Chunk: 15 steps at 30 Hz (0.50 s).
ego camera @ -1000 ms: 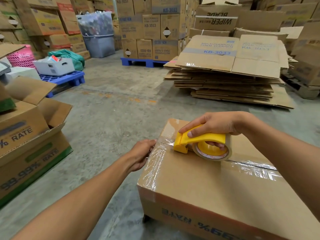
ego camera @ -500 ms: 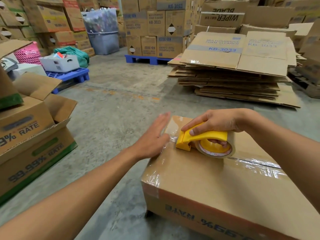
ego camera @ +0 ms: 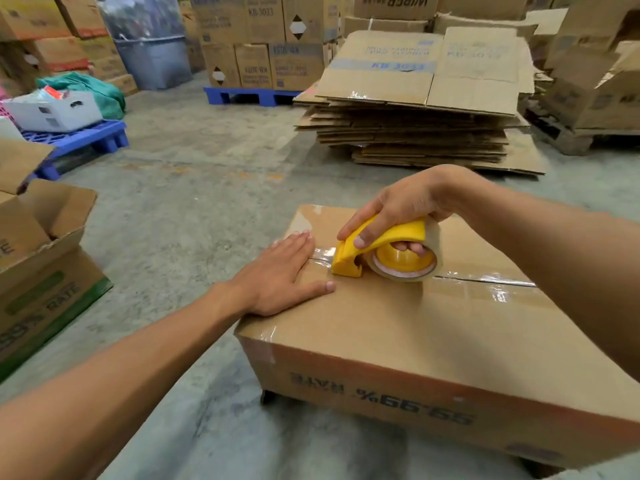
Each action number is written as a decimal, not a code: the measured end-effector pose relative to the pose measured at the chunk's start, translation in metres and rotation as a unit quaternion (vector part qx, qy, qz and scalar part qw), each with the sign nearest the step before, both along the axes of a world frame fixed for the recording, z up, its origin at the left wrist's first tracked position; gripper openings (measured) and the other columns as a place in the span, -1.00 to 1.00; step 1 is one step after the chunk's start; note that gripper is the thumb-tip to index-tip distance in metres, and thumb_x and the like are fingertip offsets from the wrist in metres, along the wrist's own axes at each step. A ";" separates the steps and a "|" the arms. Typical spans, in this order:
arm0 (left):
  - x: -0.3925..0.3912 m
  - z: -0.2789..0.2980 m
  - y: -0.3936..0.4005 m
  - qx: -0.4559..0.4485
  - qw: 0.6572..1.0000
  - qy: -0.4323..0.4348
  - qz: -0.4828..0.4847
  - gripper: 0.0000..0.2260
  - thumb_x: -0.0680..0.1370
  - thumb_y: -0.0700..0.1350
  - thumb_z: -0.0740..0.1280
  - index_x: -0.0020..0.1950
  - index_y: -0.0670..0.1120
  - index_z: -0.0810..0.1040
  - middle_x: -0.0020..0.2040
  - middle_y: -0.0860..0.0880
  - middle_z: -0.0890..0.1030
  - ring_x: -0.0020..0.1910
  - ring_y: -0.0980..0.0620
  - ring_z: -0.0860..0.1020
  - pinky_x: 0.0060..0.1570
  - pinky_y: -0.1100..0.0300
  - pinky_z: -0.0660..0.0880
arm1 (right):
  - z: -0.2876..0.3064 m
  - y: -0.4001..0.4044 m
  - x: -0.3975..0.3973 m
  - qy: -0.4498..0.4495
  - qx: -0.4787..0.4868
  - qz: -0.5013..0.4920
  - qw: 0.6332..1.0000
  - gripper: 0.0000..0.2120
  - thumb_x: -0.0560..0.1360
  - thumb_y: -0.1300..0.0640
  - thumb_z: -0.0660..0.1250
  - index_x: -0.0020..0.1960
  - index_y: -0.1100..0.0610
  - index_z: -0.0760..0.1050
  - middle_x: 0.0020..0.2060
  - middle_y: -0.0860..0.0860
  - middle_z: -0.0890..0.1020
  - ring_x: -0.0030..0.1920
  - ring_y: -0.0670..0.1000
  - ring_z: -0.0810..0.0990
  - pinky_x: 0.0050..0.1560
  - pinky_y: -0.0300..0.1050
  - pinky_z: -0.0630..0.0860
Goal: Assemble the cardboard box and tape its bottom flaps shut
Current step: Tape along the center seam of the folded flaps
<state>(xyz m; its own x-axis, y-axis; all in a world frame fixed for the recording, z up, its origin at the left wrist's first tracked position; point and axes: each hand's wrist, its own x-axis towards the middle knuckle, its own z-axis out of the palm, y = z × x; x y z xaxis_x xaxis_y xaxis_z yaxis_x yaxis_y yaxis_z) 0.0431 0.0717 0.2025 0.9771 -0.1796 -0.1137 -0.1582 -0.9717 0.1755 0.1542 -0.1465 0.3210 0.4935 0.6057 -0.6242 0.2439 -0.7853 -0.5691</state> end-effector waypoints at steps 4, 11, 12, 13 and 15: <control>0.001 -0.003 0.002 0.011 1.000 -0.007 -0.005 -0.03 0.37 0.56 -0.13 0.60 -0.02 -0.20 0.61 0.03 -0.19 0.56 0.12 -0.18 0.52 0.09 -0.18 | 0.003 -0.082 0.006 0.032 -0.021 -0.051 0.998 -0.57 0.39 0.00 0.52 0.24 -0.22 0.58 -0.18 0.30 0.51 -0.49 0.08 0.51 -0.49 -0.14 0.58; 0.000 -0.002 -0.002 0.037 0.999 -0.010 -0.010 -0.04 0.38 0.56 -0.18 0.59 -0.01 -0.23 0.60 0.03 -0.21 0.56 0.13 -0.19 0.53 0.06 -0.18 | 0.011 -0.136 0.001 0.021 -0.017 -0.080 0.996 -0.50 0.30 -0.01 0.58 0.23 -0.18 0.60 -0.20 0.13 0.71 -0.47 0.04 0.56 -0.54 -0.19 0.55; -0.001 -0.001 -0.003 0.046 0.999 -0.009 -0.010 -0.05 0.38 0.55 -0.18 0.59 -0.01 -0.23 0.60 0.03 -0.21 0.56 0.13 -0.19 0.53 0.05 -0.19 | 0.010 -0.134 0.000 0.014 -0.019 -0.073 0.997 -0.52 0.32 -0.01 0.56 0.23 -0.18 0.61 -0.21 0.10 0.72 -0.49 0.02 0.56 -0.55 -0.20 0.55; -0.001 0.000 -0.004 0.057 0.998 -0.008 -0.011 -0.06 0.39 0.54 -0.19 0.59 -0.01 -0.23 0.60 0.03 -0.21 0.56 0.12 -0.19 0.53 0.04 -0.20 | 0.009 -0.132 -0.001 0.007 -0.019 -0.068 0.997 -0.54 0.34 0.01 0.54 0.23 -0.17 0.60 -0.23 0.10 0.71 -0.51 0.00 0.56 -0.55 -0.21 0.54; 0.000 0.003 -0.006 0.078 0.997 -0.001 -0.008 -0.06 0.38 0.54 -0.21 0.59 -0.02 -0.24 0.60 0.03 -0.21 0.56 0.11 -0.19 0.53 0.00 -0.21 | 0.007 -0.130 -0.001 -0.004 -0.023 -0.066 0.998 -0.58 0.39 0.03 0.52 0.23 -0.17 0.60 -0.25 0.10 0.70 -0.52 -0.01 0.55 -0.55 -0.21 0.54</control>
